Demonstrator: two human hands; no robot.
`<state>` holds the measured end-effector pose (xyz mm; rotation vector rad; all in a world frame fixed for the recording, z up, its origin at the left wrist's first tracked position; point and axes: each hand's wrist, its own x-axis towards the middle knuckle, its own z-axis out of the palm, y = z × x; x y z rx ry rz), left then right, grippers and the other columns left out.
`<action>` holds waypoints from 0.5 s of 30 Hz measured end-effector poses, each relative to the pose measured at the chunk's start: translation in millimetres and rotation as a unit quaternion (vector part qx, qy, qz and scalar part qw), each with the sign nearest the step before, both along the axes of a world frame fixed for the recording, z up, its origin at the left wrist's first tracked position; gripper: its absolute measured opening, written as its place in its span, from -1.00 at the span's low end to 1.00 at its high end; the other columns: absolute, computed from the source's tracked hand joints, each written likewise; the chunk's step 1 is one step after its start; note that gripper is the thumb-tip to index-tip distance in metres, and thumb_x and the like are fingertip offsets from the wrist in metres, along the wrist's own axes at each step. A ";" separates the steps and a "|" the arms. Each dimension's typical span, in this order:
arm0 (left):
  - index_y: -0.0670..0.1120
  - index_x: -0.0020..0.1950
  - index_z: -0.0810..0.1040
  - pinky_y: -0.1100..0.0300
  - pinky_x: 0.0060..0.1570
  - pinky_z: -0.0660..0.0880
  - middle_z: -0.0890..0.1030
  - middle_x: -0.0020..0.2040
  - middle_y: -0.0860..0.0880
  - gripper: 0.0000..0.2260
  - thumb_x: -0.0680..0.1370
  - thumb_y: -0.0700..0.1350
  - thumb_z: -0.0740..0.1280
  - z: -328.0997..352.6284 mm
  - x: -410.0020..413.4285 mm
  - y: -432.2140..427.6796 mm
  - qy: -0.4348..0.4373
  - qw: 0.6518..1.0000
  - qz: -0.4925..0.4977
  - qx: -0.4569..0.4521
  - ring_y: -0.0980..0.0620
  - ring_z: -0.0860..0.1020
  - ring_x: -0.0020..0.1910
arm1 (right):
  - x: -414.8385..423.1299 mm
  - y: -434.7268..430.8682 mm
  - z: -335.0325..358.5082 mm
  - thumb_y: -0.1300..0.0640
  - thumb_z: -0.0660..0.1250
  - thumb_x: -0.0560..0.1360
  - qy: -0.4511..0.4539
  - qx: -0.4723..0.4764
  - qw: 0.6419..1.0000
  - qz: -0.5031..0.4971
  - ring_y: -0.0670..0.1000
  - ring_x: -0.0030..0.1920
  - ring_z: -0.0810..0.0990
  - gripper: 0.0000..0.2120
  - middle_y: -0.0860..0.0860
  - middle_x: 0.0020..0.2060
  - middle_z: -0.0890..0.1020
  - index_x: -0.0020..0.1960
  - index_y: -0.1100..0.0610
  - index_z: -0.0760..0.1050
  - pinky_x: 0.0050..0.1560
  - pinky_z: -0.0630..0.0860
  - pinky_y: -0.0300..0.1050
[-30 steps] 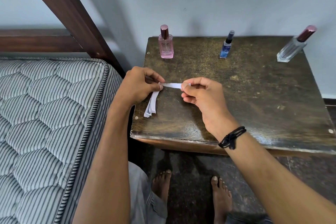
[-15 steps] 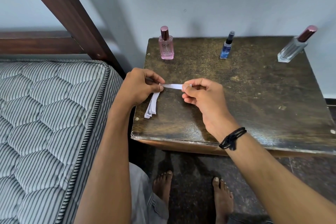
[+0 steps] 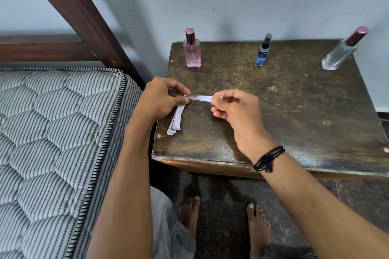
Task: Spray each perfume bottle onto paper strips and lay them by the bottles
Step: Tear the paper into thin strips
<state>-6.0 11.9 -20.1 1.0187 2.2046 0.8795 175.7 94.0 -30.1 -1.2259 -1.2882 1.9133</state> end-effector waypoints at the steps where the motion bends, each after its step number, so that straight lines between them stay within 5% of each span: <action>1: 0.00 -0.12 0.70 0.44 -0.14 0.51 0.71 -0.23 0.05 -0.84 0.42 -0.24 0.56 0.0 0.2 0.0 0.000 1.000 0.000 0.001 0.27 0.64 -0.26 | -0.1 0.1 0.1 0.40 0.43 0.54 0.001 -0.002 1.000 -0.003 -0.05 -0.31 0.66 -0.90 0.10 -0.25 0.68 -0.07 0.24 0.65 -0.23 0.61 -0.25; 9: -0.05 -0.11 0.72 0.29 0.00 0.57 0.71 -0.24 0.04 -0.86 0.42 -0.26 0.55 -0.7 0.1 0.0 -0.006 1.000 0.010 0.014 0.19 0.67 -0.21 | 6.2 14.3 1.8 0.38 0.37 0.59 0.029 -0.059 0.996 -0.058 -0.01 -0.31 0.68 -0.83 0.10 -0.24 0.68 -0.12 0.20 0.65 -0.22 0.61 -0.23; 15: -0.03 -0.11 0.71 0.52 -0.24 0.38 0.62 -0.30 0.10 -0.87 0.42 -0.22 0.55 -2.3 -5.9 -3.0 0.062 0.998 0.000 0.013 0.29 0.53 -0.35 | 4.2 12.0 2.5 0.35 0.43 0.56 0.031 -0.048 0.997 -0.055 -0.01 -0.31 0.68 -0.88 0.07 -0.26 0.68 -0.10 0.19 0.66 -0.23 0.62 -0.23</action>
